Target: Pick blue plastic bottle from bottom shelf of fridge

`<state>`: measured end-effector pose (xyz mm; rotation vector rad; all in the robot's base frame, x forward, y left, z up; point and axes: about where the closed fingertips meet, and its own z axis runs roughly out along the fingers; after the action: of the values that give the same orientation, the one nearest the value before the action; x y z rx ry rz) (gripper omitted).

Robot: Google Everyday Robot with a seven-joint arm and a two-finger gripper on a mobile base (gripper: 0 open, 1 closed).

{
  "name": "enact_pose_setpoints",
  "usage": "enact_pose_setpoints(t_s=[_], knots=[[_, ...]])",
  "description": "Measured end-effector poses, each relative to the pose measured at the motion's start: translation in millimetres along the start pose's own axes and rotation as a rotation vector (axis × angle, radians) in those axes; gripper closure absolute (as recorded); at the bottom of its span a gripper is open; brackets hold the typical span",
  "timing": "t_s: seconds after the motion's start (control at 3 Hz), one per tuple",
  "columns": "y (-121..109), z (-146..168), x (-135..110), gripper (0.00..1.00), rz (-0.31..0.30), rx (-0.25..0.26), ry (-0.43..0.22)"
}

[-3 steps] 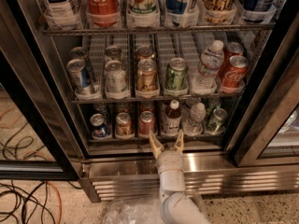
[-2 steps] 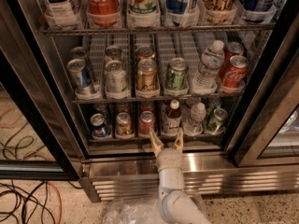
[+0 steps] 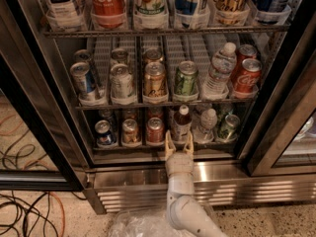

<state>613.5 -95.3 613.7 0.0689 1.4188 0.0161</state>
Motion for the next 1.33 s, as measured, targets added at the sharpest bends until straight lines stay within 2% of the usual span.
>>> enact_pose_setpoints(t_s=[0.33,1.33], knots=[[-1.8,6.3,2.2,0.37,0.004,0.007,0.002],[-5.9,38.1,3.7,0.41,0.031,0.031,-0.001]])
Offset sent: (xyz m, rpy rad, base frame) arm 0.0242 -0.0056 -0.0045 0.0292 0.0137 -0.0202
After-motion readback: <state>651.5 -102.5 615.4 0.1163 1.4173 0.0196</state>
